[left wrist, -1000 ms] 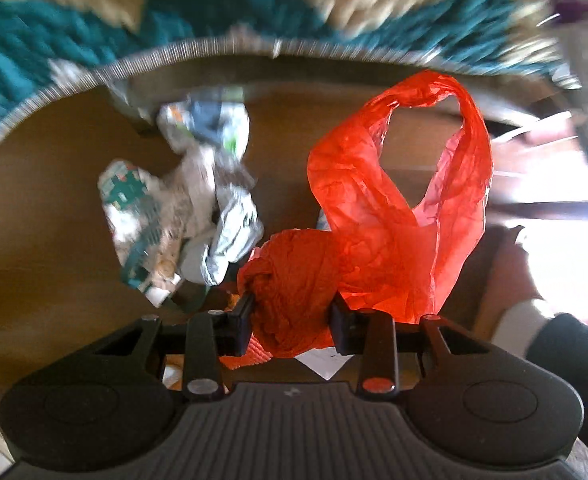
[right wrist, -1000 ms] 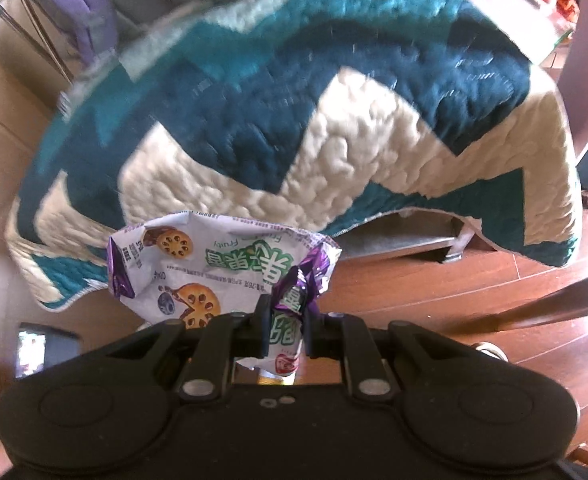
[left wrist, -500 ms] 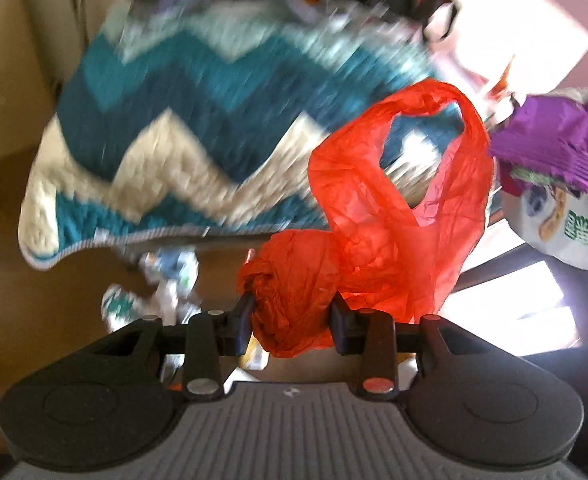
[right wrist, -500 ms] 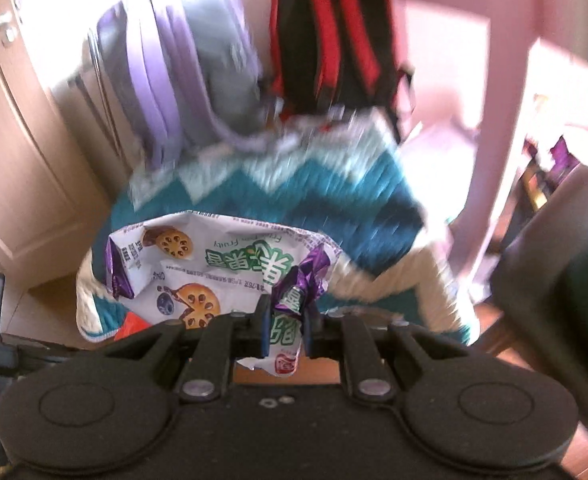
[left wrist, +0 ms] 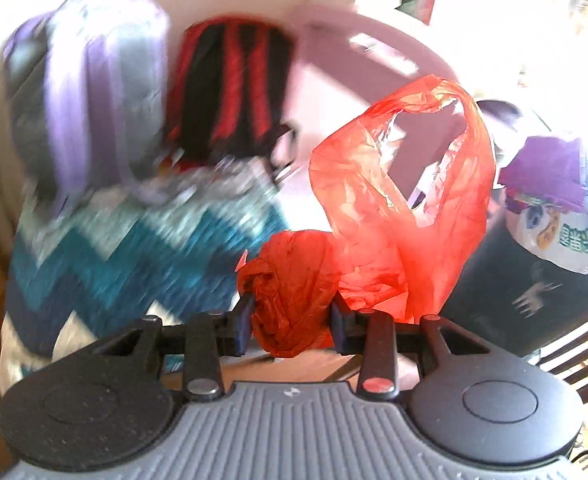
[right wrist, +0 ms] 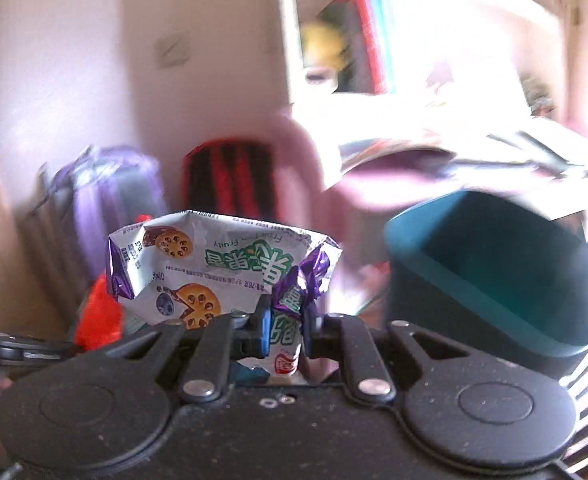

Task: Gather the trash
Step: 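Carry both bags over the dark teal bin and open both tools to drop them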

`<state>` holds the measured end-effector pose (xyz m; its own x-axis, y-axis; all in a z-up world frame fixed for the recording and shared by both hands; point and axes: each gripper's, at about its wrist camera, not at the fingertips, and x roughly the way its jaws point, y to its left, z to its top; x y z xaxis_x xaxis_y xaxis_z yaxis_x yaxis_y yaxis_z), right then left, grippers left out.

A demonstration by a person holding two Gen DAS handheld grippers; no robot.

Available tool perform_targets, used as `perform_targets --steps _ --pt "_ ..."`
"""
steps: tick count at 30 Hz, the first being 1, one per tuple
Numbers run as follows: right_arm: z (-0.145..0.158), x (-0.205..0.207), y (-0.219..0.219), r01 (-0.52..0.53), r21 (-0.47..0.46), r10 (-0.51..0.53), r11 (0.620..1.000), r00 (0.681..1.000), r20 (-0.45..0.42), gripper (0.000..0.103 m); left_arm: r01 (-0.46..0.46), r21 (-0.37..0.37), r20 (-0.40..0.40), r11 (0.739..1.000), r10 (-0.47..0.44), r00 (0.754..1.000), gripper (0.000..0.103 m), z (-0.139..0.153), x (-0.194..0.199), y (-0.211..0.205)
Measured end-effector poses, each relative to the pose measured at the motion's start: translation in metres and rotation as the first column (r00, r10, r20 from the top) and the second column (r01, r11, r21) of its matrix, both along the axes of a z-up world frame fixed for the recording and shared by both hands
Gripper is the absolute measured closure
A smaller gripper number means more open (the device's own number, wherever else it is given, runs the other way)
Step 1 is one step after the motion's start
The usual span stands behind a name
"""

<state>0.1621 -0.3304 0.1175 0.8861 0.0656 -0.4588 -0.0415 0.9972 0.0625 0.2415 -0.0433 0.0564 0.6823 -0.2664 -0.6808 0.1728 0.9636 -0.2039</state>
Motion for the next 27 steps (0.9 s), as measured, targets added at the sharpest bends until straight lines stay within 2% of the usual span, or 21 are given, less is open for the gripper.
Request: perform_targets --steps 6,9,13,17,20,24,27 --pt "0.045 -0.014 -0.053 0.157 -0.124 -0.144 0.980 0.984 0.104 0.090 0.105 -0.015 0.094 0.994 -0.103 0.990 0.066 0.058 0.010 -0.068" --pt "0.057 -0.016 -0.081 0.246 -0.190 -0.221 0.950 0.965 0.144 0.090 0.158 -0.011 0.136 0.987 -0.155 0.978 0.066 0.082 0.016 -0.105" --pt "0.059 -0.014 -0.113 0.324 -0.286 -0.295 0.902 0.945 0.139 0.089 0.248 -0.016 0.143 0.969 -0.243 0.959 0.066 0.103 0.027 -0.159" --pt "0.044 -0.003 -0.129 0.326 -0.387 -0.313 0.862 0.945 0.098 0.089 0.312 0.000 0.125 0.950 -0.310 0.943 0.066 0.111 0.033 -0.210" --pt "0.031 0.005 -0.133 0.305 -0.433 -0.309 0.849 0.949 0.063 0.089 0.348 0.017 0.104 0.937 -0.348 0.932 0.066 0.110 0.042 -0.247" --pt "0.017 0.019 -0.130 0.258 -0.505 -0.288 0.824 0.957 0.020 0.089 0.387 0.040 0.076 0.921 -0.389 0.918 0.066 0.102 0.055 -0.288" --pt "0.007 0.027 -0.126 0.217 -0.544 -0.271 0.811 0.963 -0.018 0.089 0.394 0.046 0.035 0.918 -0.396 0.918 0.066 0.092 0.071 -0.309"
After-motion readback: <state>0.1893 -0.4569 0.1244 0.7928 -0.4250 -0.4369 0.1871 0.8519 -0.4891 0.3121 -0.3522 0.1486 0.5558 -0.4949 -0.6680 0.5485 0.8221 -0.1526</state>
